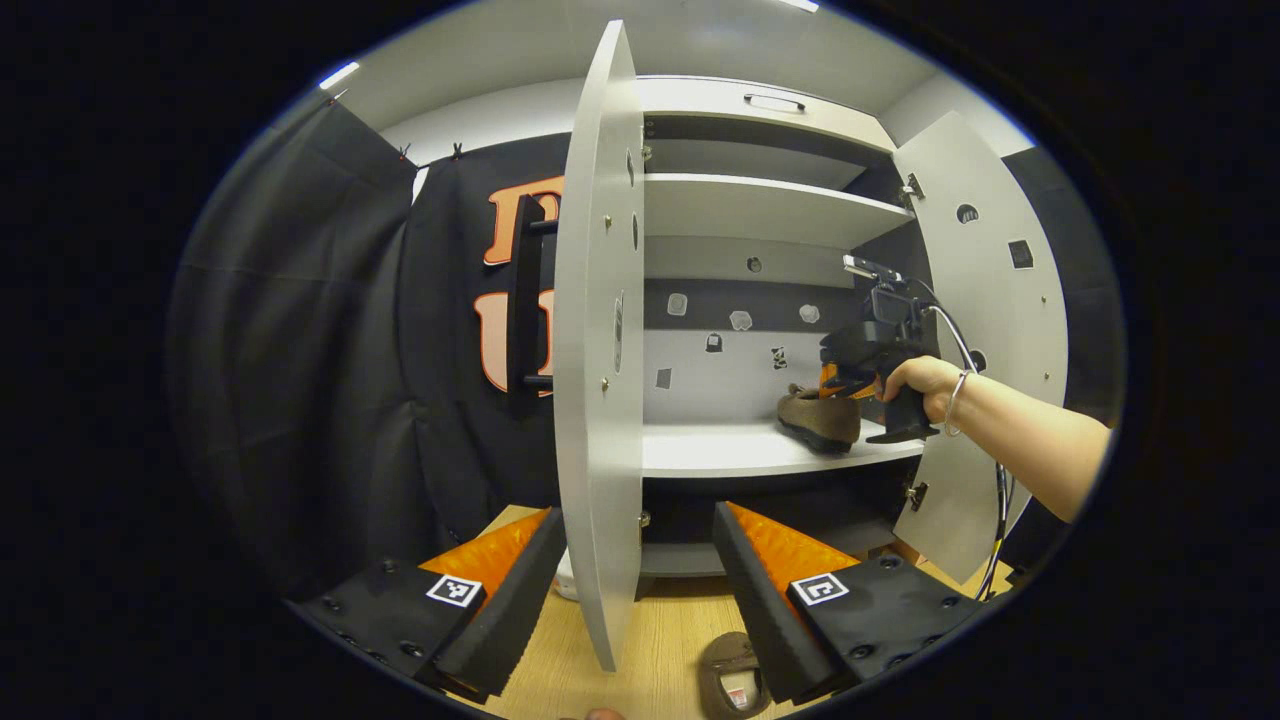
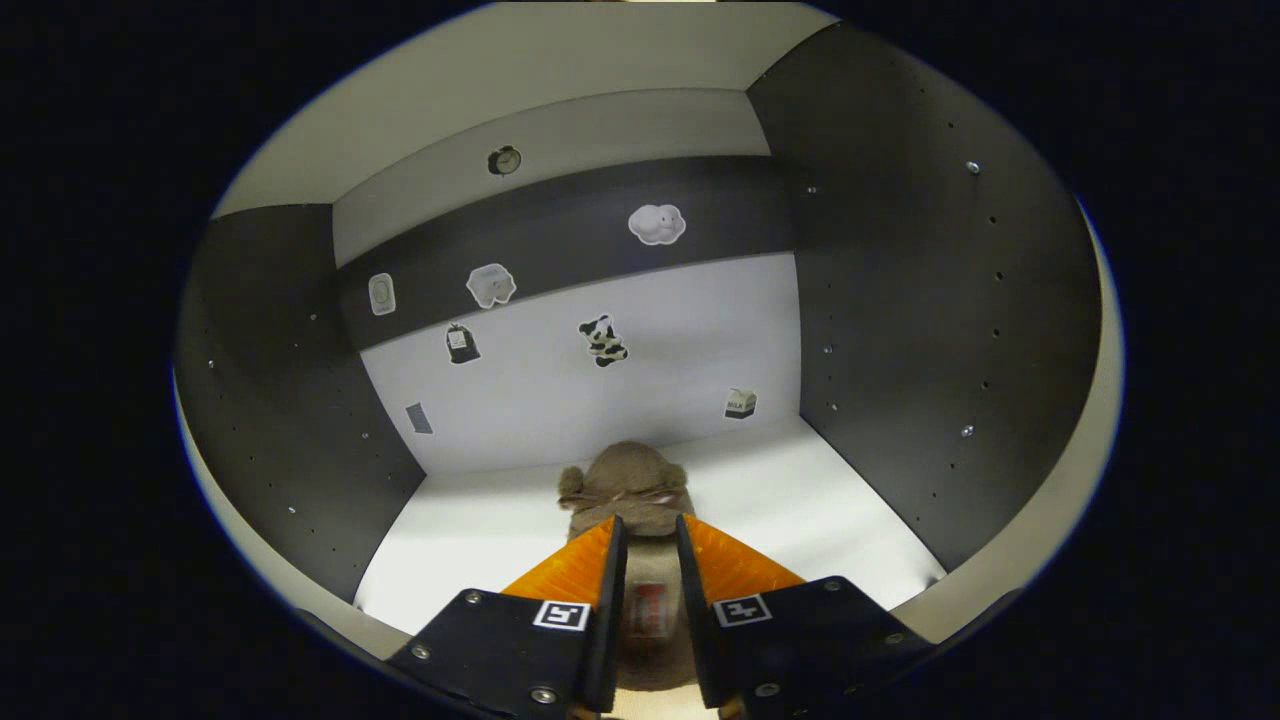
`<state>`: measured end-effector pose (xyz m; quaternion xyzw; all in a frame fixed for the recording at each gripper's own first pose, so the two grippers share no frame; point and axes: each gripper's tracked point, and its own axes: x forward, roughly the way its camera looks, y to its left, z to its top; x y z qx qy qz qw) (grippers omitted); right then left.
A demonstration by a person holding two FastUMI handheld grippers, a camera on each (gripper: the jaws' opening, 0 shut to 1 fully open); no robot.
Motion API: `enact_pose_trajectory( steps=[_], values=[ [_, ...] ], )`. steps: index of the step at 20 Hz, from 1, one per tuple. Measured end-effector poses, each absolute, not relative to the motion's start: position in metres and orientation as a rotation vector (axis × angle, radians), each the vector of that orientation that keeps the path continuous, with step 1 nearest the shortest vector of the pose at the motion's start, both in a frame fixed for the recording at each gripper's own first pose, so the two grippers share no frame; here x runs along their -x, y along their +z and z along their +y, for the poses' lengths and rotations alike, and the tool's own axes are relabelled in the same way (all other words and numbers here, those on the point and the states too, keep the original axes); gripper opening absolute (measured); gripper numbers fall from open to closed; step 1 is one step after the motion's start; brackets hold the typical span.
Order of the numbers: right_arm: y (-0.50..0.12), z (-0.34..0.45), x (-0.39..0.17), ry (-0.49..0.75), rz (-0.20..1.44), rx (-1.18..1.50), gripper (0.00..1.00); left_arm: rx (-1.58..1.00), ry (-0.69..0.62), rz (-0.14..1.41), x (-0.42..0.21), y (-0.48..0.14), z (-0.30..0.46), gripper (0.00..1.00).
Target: Grab one shoe with the right hand and put it into the shoe cabinet, grab the other shoe with the left hand and put it into the shoe cabinet; then close the right door with the right hand and the left door with the left hand.
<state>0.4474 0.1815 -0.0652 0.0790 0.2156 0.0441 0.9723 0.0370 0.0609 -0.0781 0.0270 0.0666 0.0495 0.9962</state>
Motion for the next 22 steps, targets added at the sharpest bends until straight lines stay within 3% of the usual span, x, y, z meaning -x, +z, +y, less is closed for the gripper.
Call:
enact_pose_trajectory(
  steps=[3,6,10,13,22],
  values=[
    [-0.053,0.183,-0.424,0.111,0.385,-0.108,0.44,-0.052,0.105,0.136,-0.038,-0.079,0.061,0.96],
    [-0.037,0.184,-0.393,0.136,0.31,-0.058,0.69,-0.06,0.112,0.135,-0.037,-0.081,0.061,0.94],
    [-0.02,0.183,-0.348,0.165,0.221,-0.018,0.89,-0.079,0.113,0.133,-0.031,-0.082,0.056,0.96],
    [-0.015,0.178,-0.311,0.186,0.188,0.002,0.93,-0.081,0.101,0.147,-0.023,-0.09,0.047,0.96],
    [-0.006,0.144,-0.22,0.176,0.105,0.03,0.92,-0.085,0.008,0.3,-0.003,-0.164,0.009,0.96]
  ],
)
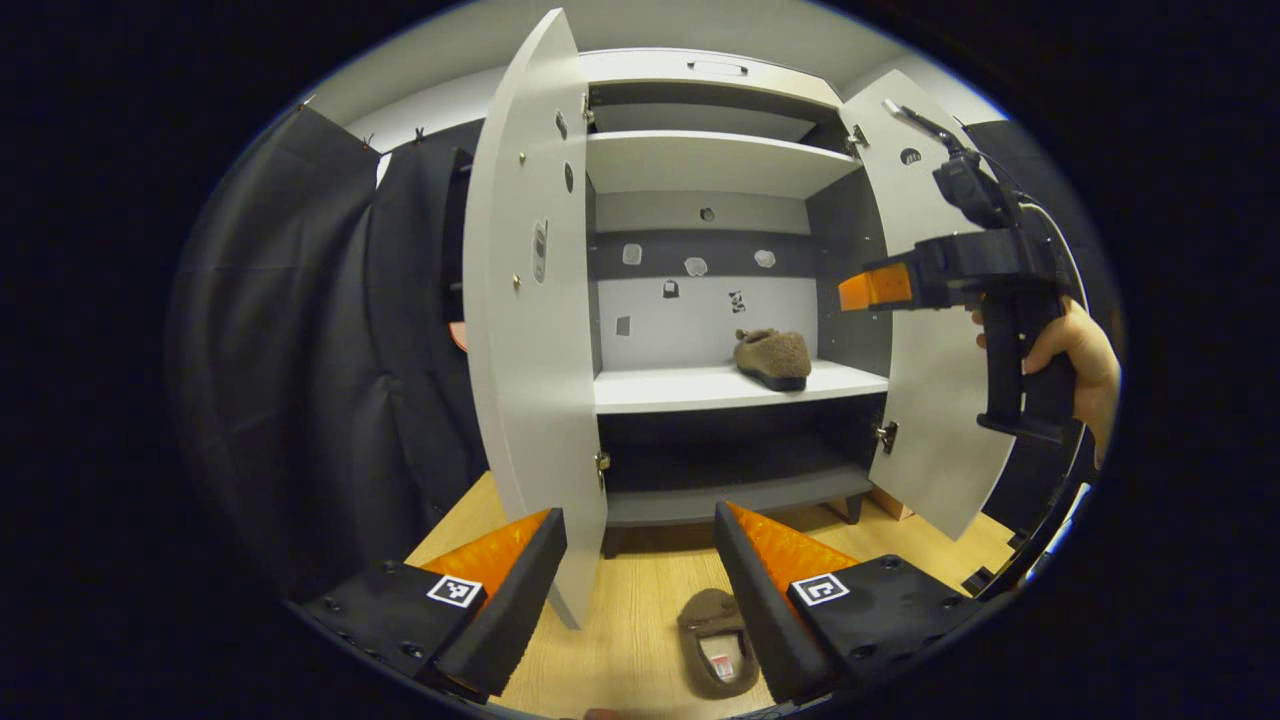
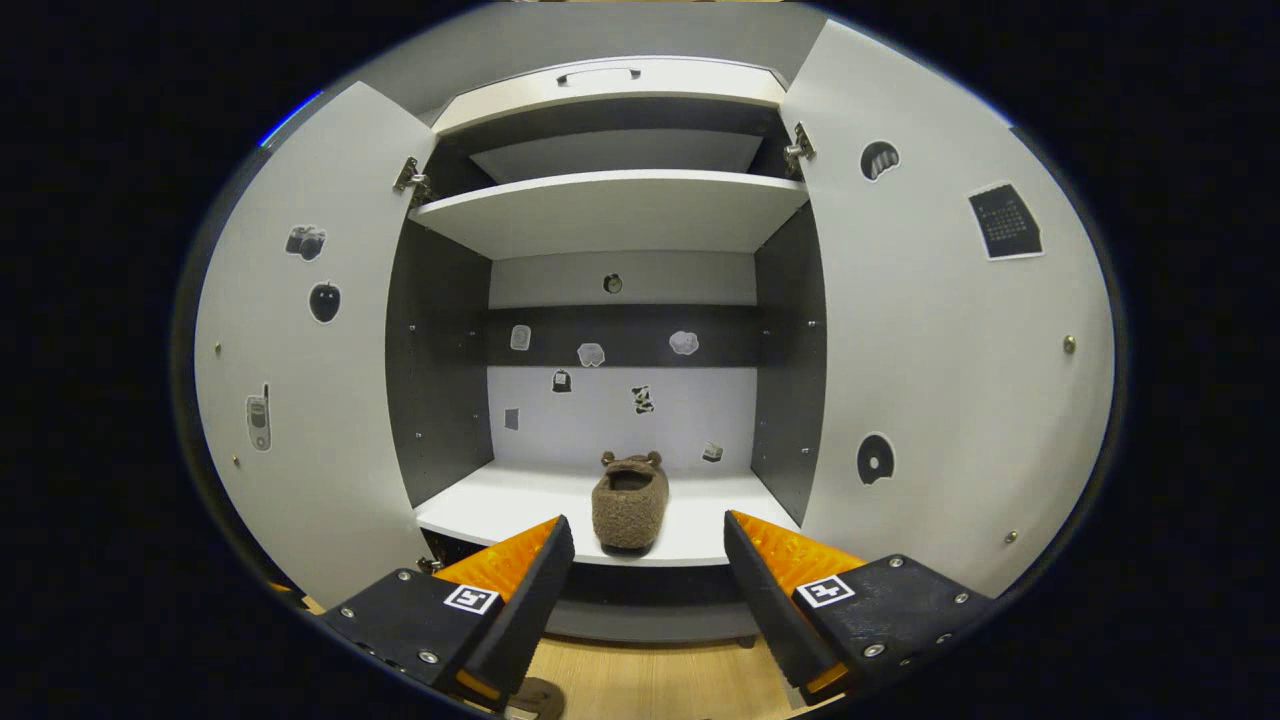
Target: Grab one shoe with the right hand and put it into the shoe cabinet, grab the other shoe with the left hand and put it into the shoe cabinet; then close the right door with the right hand and the left door with the left hand.
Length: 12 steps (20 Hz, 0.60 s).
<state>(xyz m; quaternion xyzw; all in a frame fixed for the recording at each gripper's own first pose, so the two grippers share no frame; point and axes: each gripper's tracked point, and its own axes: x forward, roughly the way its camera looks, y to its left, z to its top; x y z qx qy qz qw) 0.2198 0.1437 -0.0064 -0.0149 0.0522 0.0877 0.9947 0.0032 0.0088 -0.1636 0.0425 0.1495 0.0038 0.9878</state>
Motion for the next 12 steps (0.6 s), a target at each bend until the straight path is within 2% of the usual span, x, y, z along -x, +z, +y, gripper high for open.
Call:
enact_pose_trajectory(
  steps=[5,12],
  values=[
    [-0.003,0.133,-0.187,0.196,0.065,0.057,0.92,-0.02,-0.011,0.462,-0.002,-0.238,0.002,0.97],
    [-0.017,0.111,-0.169,0.174,0.082,0.037,0.93,0.08,0.001,0.739,-0.002,-0.354,0.003,0.98]
  ],
)
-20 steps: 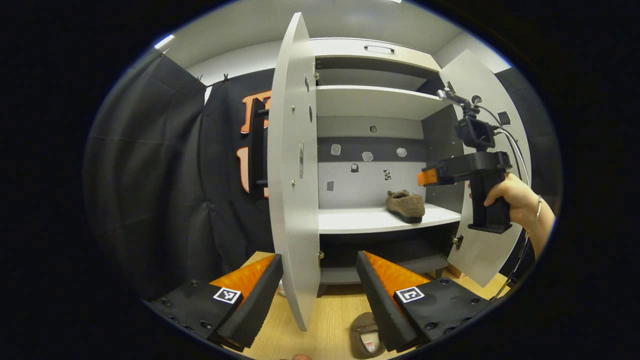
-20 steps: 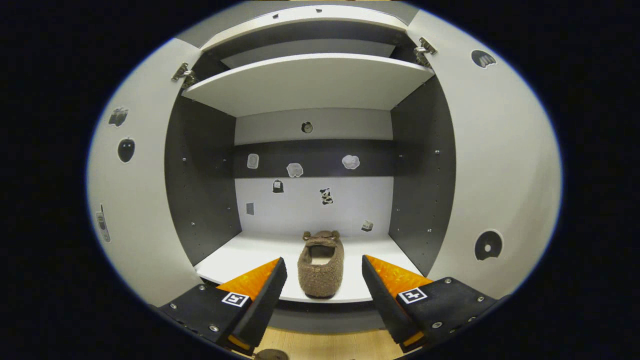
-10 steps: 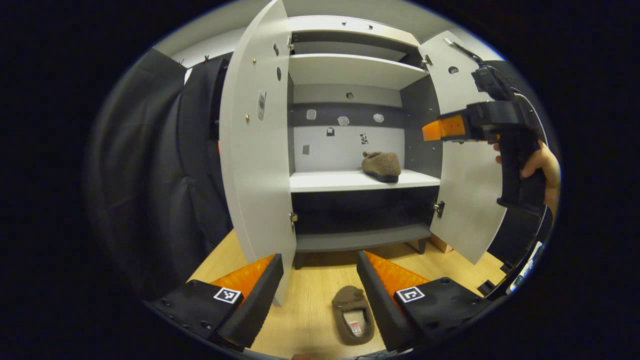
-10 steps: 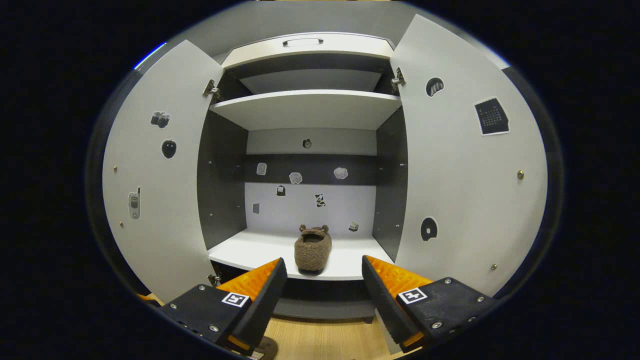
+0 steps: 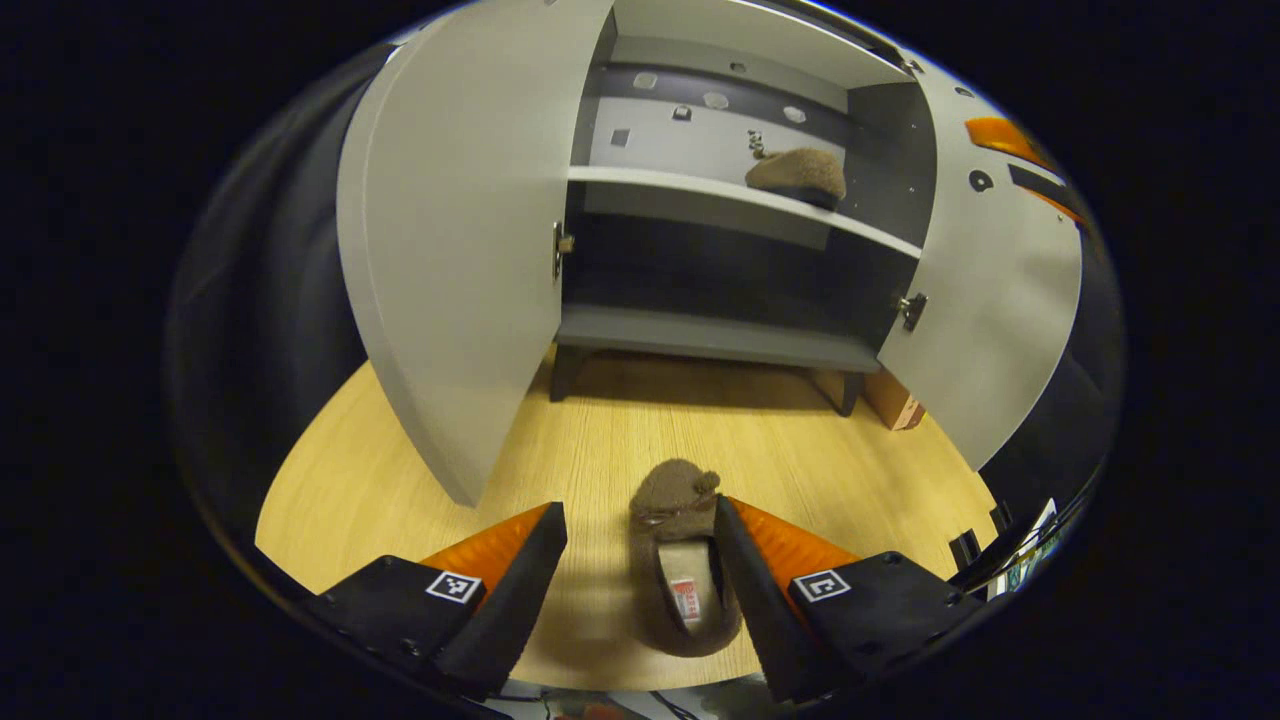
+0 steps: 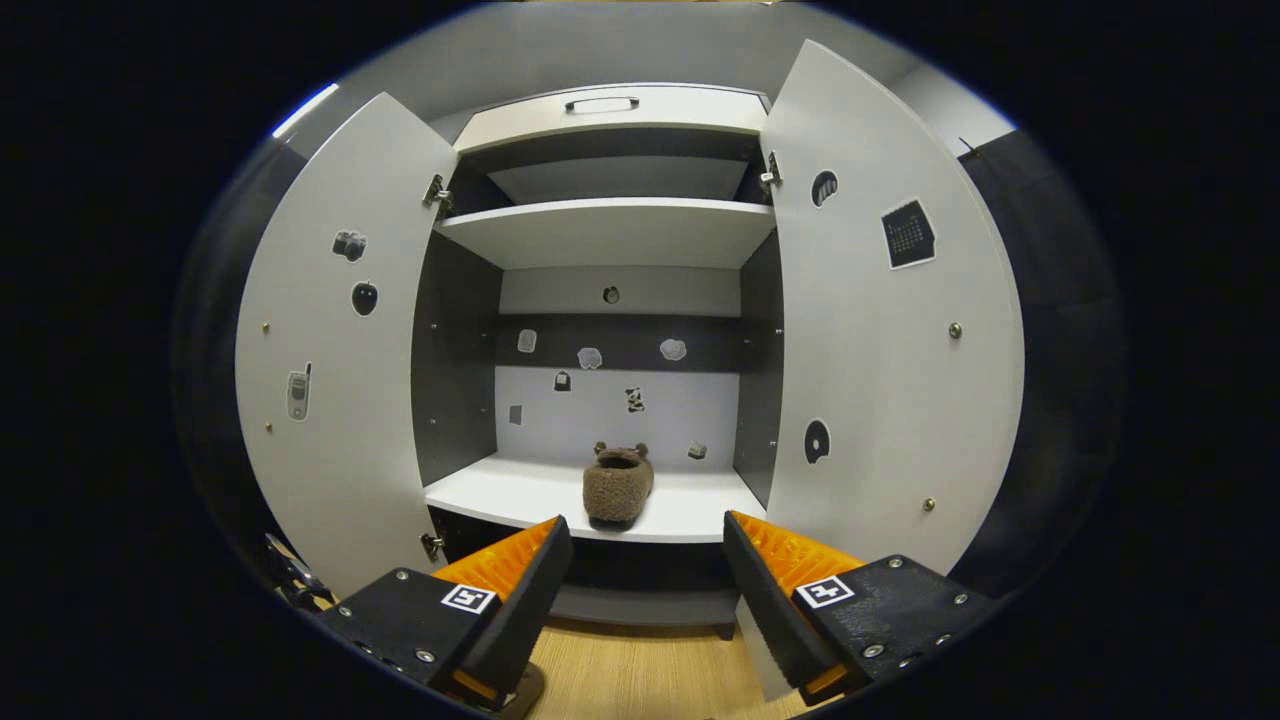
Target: Grab one shoe with the right hand and put it into the shoe cabinet, grab the other shoe with the left hand and put it into the shoe cabinet; then close the right door with the right hand and the left door with the left hand.
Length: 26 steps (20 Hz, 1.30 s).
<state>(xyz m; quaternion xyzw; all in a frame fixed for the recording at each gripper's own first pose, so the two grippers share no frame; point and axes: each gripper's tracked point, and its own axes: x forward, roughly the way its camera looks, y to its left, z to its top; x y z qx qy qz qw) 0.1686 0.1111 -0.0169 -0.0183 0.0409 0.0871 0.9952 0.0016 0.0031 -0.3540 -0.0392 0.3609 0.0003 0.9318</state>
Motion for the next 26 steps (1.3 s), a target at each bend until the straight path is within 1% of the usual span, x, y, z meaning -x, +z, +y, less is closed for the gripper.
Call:
enact_pose_trajectory(
  steps=[6,8,11,12,13,14,15,16,17,18,19,20,21,22,26],
  values=[
    [-0.035,0.089,-0.166,0.13,0.122,0.027,0.93,0.037,0.005,0.899,0.012,-0.419,0.008,0.98],
    [-0.039,0.085,-0.166,0.119,0.135,0.023,0.93,0.055,-0.01,0.933,0.016,-0.419,0.007,0.99],
    [-0.043,0.084,-0.164,0.115,0.147,0.015,0.93,0.079,-0.031,0.965,0.019,-0.415,0.008,0.96],
    [-0.043,0.084,-0.163,0.116,0.148,0.016,0.93,0.088,-0.036,0.971,0.021,-0.412,0.009,0.9],
    [-0.044,0.086,-0.162,0.122,0.148,0.018,0.93,0.11,-0.05,0.977,0.023,-0.41,0.008,0.68],
    [-0.043,0.088,-0.16,0.134,0.147,0.018,0.93,0.144,-0.077,0.993,0.023,-0.414,0.002,0.65],
    [-0.043,0.09,-0.158,0.141,0.145,0.018,0.93,0.166,-0.089,1.009,0.026,-0.421,-0.003,0.52],
    [-0.042,0.091,-0.157,0.147,0.145,0.019,0.93,0.167,-0.1,1.023,0.025,-0.427,-0.009,0.44],
    [-0.042,0.093,-0.155,0.152,0.144,0.019,0.93,0.148,-0.103,1.029,0.025,-0.429,-0.008,0.43],
    [-0.041,0.094,-0.154,0.155,0.142,0.017,0.93,0.123,-0.097,1.036,0.024,-0.432,-0.003,0.36],
    [-0.04,0.096,-0.154,0.158,0.14,0.013,0.93,0.115,-0.082,1.048,0.025,-0.43,-0.001,0.23],
    [-0.04,0.097,-0.153,0.16,0.138,0.01,0.93,0.124,-0.071,1.061,0.024,-0.431,0.0,0.13],
    [-0.04,0.097,-0.151,0.162,0.137,0.008,0.93,0.128,-0.06,1.076,0.024,-0.429,0.002,0.07],
    [-0.039,0.098,-0.151,0.166,0.138,0.008,0.93,0.127,-0.046,1.074,0.021,-0.425,0.006,0.07],
    [-0.036,0.095,-0.145,0.159,0.124,0.026,0.93,0.096,-0.071,1.027,0.008,-0.389,0.003,0.07]
  ],
)
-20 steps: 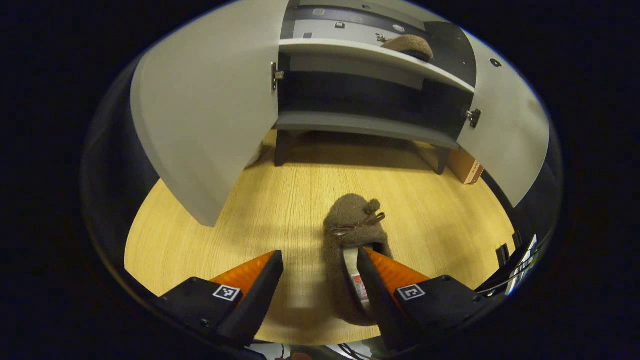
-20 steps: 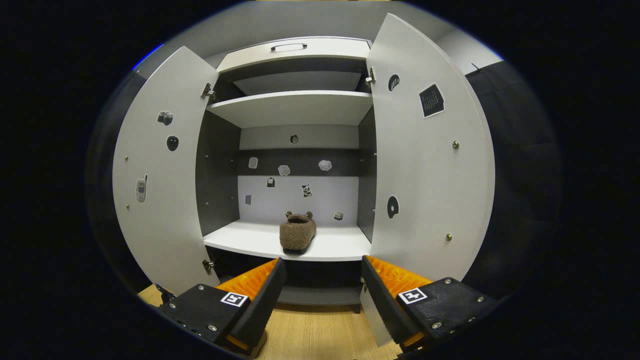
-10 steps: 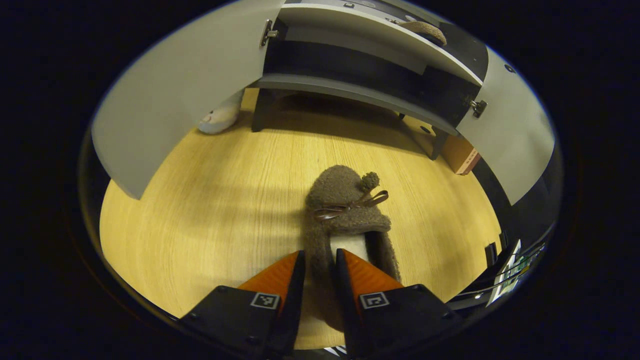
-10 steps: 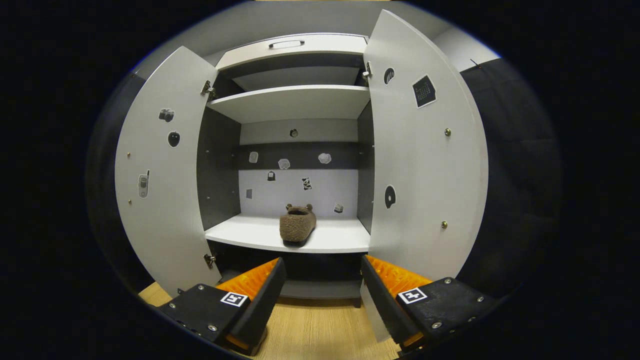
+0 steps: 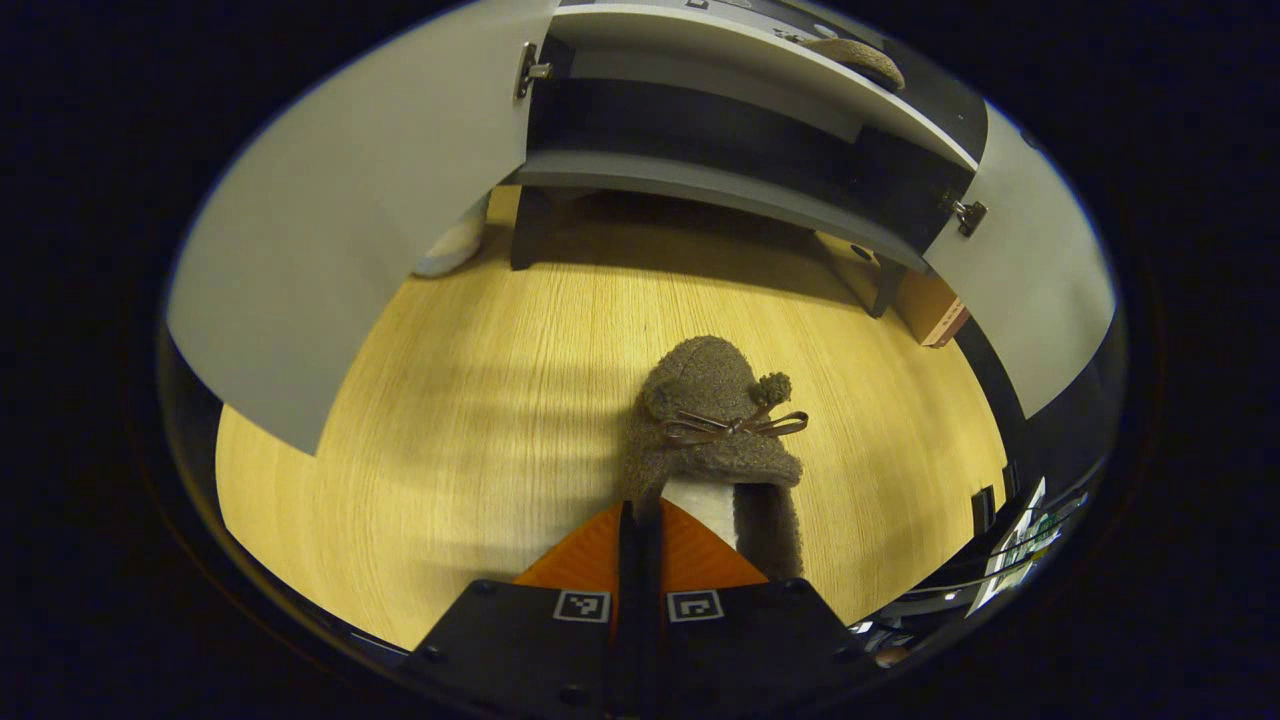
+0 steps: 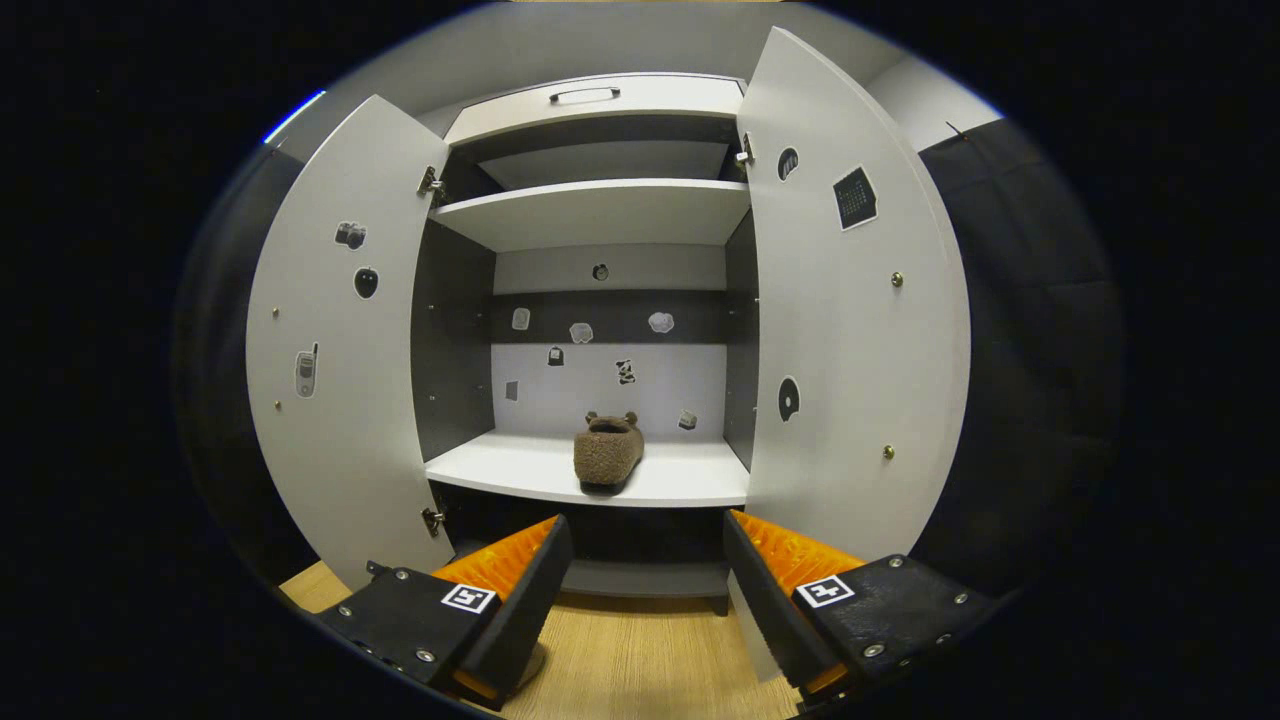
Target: Grab one shoe with the right hand and put it into the shoe cabinet, grab the other shoe with the left hand and put it into the shoe cabinet; then close the right door with the right hand and the left door with the left hand.
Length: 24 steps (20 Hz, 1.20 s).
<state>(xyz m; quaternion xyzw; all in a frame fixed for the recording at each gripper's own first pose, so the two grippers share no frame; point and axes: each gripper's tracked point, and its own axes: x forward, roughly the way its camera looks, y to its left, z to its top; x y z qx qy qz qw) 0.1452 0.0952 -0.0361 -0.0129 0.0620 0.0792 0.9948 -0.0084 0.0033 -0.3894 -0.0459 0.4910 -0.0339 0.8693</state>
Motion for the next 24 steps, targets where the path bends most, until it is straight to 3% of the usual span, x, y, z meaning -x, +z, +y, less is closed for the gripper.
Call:
enact_pose_trajectory(
  steps=[10,12,13,19,20,22,24],
  values=[
    [-0.024,0.088,-0.13,0.165,0.099,0.016,0.93,0.118,-0.103,0.846,-0.031,-0.249,-0.022,0.06],
    [-0.02,0.083,-0.129,0.167,0.094,0.019,0.89,0.133,-0.098,0.798,-0.046,-0.219,-0.026,0.07],
    [-0.018,0.081,-0.128,0.165,0.09,0.019,0.93,0.139,-0.093,0.774,-0.055,-0.206,-0.026,0.07],
    [-0.015,0.061,-0.121,0.139,0.087,0.002,0.93,0.127,-0.063,0.66,-0.111,-0.142,-0.023,0.06],
    [-0.014,0.058,-0.12,0.134,0.086,0.009,0.98,0.13,-0.061,0.638,-0.12,-0.133,-0.024,0.06],
    [-0.01,0.053,-0.119,0.127,0.078,0.017,0.89,0.131,-0.056,0.596,-0.14,-0.115,-0.025,0.06],
    [-0.006,0.051,-0.116,0.127,0.07,0.015,0.93,0.125,-0.05,0.556,-0.163,-0.093,-0.024,0.06]
  ],
)
